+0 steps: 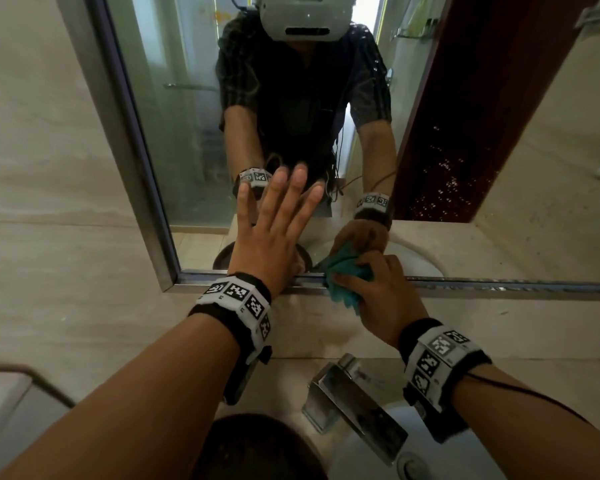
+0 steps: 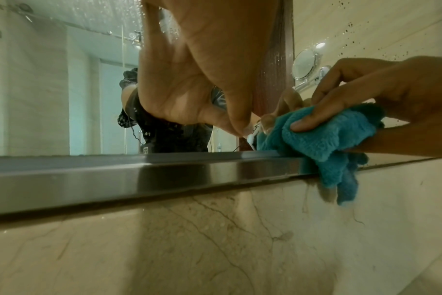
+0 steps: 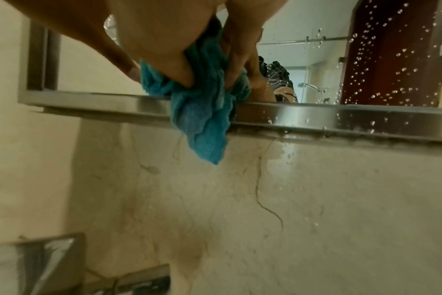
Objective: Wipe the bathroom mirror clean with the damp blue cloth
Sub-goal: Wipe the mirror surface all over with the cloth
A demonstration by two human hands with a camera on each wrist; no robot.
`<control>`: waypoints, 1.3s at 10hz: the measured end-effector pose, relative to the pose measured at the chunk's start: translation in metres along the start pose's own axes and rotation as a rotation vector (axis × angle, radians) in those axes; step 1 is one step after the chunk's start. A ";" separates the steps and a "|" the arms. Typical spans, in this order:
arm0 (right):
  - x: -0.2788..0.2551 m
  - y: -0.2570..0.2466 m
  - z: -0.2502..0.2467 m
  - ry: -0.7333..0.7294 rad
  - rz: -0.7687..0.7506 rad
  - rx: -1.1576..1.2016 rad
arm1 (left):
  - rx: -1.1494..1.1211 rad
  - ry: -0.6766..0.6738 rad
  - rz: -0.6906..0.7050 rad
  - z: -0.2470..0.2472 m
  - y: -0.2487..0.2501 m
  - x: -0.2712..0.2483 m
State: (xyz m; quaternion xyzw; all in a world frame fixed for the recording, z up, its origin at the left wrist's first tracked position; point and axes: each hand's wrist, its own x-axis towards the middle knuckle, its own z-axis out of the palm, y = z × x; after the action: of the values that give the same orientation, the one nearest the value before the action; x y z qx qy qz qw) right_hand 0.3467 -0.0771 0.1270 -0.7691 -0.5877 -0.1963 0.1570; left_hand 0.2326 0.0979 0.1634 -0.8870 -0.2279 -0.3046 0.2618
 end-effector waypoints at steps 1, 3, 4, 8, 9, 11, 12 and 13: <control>0.001 -0.007 -0.005 -0.034 0.047 0.026 | -0.016 0.004 0.000 -0.001 0.000 0.000; 0.001 -0.007 0.002 0.006 0.024 -0.070 | 0.003 -0.021 -0.010 0.000 0.000 -0.001; 0.006 -0.004 -0.002 -0.055 -0.035 -0.109 | 0.002 -0.032 -0.009 -0.003 -0.001 -0.001; 0.011 -0.004 -0.008 -0.121 -0.100 -0.204 | -0.008 -0.006 0.003 0.003 -0.002 -0.003; 0.036 -0.004 -0.033 0.011 -0.113 -0.132 | 0.004 -0.007 0.008 0.001 0.000 -0.004; 0.025 0.001 -0.020 0.107 -0.057 -0.059 | 0.003 -0.043 0.008 0.001 -0.001 -0.004; 0.008 0.012 -0.020 -0.173 -0.106 -0.160 | -0.004 -0.056 0.006 -0.001 0.001 -0.005; 0.031 0.017 -0.047 -0.074 -0.073 -0.192 | -0.030 -0.040 -0.009 -0.003 0.001 -0.005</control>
State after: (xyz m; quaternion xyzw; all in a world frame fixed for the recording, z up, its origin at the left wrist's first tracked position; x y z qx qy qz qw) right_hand 0.3648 -0.0773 0.1825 -0.7654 -0.5992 -0.2287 0.0532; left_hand 0.2281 0.0945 0.1620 -0.8957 -0.2325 -0.2911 0.2427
